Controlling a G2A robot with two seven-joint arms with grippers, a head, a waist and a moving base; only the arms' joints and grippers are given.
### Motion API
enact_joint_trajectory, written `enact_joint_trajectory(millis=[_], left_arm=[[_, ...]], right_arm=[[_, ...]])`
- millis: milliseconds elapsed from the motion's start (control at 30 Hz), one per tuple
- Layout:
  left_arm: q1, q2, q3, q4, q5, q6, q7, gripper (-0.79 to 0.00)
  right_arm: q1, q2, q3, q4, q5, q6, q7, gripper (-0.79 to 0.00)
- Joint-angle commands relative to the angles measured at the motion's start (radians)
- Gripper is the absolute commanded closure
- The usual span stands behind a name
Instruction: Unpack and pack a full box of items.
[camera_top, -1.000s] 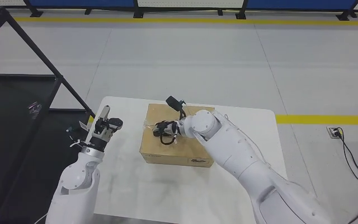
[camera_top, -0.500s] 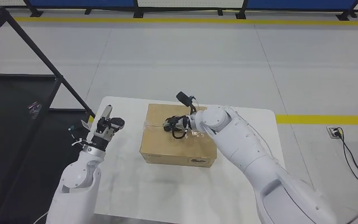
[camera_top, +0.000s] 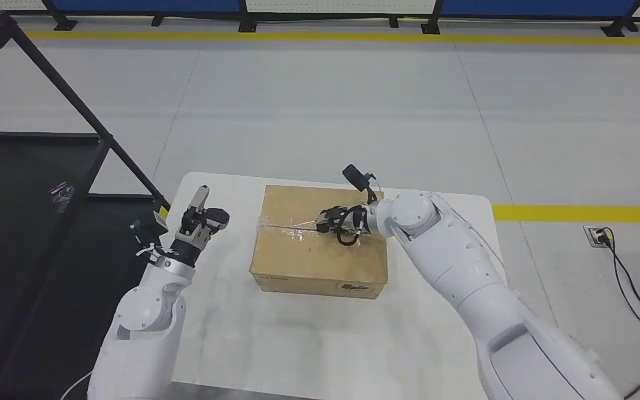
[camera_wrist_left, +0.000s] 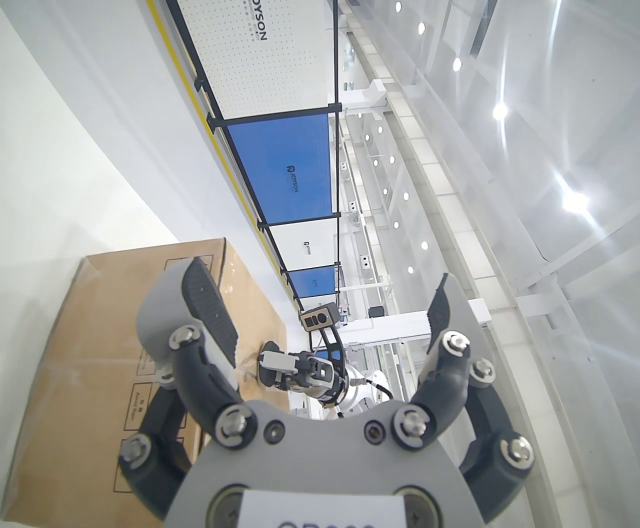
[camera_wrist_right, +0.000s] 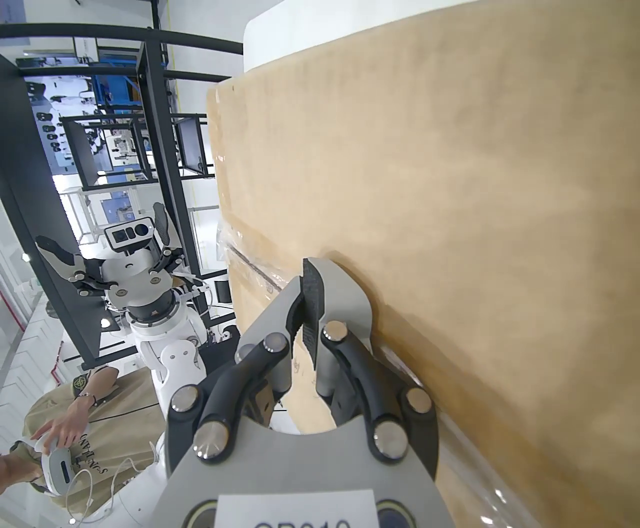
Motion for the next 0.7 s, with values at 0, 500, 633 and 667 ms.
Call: enact_joint_trajectory(millis=[0, 500, 633, 667], left_arm=[[-0.004, 0.000, 0.005, 0.004, -0.001, -0.002, 0.000, -0.785], [-0.033, 0.001, 0.028, 0.028, -0.001, -0.001, 0.000, -0.785], [-0.040, 0.001, 0.034, 0.033, 0.000, 0.001, -0.001, -0.785], [-0.042, 0.001, 0.036, 0.034, 0.000, 0.002, 0.000, -0.785]], right_arm=[[-0.011, 0.016, 0.017, -0.018, -0.007, 0.014, 0.005, 0.000], [-0.159, 0.148, 0.179, -0.289, -0.101, 0.111, 0.016, 0.000], [-0.231, 0.189, 0.245, -0.407, -0.136, 0.154, 0.023, 0.000], [-0.250, 0.199, 0.262, -0.437, -0.146, 0.166, 0.024, 0.000]])
